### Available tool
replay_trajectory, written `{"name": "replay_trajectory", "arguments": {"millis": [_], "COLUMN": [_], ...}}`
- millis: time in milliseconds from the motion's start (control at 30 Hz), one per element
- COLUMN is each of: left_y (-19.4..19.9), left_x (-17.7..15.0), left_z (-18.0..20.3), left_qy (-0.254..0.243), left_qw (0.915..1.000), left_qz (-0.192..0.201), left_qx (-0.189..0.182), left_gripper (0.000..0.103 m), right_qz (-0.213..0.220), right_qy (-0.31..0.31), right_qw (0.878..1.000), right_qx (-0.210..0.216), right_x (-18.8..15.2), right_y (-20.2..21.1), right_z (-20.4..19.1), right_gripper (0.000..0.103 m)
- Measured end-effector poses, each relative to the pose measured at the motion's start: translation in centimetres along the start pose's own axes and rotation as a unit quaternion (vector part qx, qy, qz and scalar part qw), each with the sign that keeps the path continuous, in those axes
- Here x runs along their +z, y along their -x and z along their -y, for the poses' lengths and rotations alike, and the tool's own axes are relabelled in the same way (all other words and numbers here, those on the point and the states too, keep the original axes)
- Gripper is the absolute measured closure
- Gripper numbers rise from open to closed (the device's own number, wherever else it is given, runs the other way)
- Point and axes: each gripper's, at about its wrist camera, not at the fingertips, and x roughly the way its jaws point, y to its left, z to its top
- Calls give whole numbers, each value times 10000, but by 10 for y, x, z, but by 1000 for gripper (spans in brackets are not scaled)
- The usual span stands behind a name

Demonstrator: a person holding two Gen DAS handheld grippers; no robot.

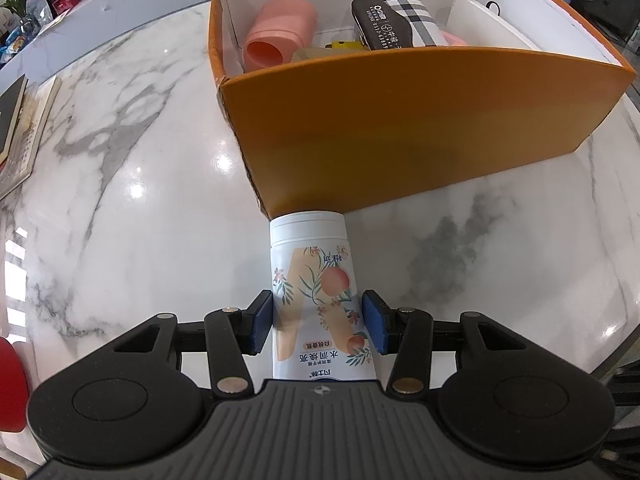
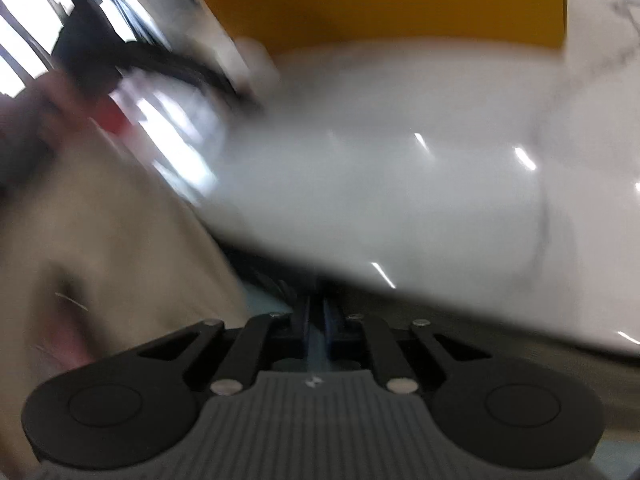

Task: Organize rigid objects
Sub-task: 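Raise the right tool toward the lotion bottle held by the left tool, then grasp the lotion bottle with the right tool while the left tool opens to release it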

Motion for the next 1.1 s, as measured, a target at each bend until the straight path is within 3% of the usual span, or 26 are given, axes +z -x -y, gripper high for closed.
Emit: {"name": "replay_trajectory", "arguments": {"millis": [33,133,367,500,600,733,933,1100], "left_y": [0,0,-1,-1,-1,1,19,42], "left_x": [0,0,1,1,2,-1,-4,-7], "left_z": [0,-1,-1,-1,3,4,3,13], "left_qy": [12,22,43,83,65,112,290,163], "left_qw": [10000,10000,10000,10000,9999,9999,9985,9962], "left_qz": [-4,-27,-35,-20,8,59,373,656], "left_qx": [-13,-20,-9,47,76,94,-284,-549], "left_gripper": [48,48,47,43,48,49,50,52], "right_qz": [269,-140,-332,-237,-43,151,273,405], "right_qy": [-99,202,19,67,184,184,150,294], "right_qw": [9991,9997,9985,9986,9981,9967,9965,9935], "right_qx": [322,28,-446,-473,-588,-771,-775,-1024], "right_x": [4,8,2,8,21,37,56,72], "right_y": [5,-11,-20,-12,-1,7,-2,0], "right_z": [-3,-24,-24,-28,-34,-39,-46,-49], "right_gripper": [101,98,91,89,73,65,58,59]}}
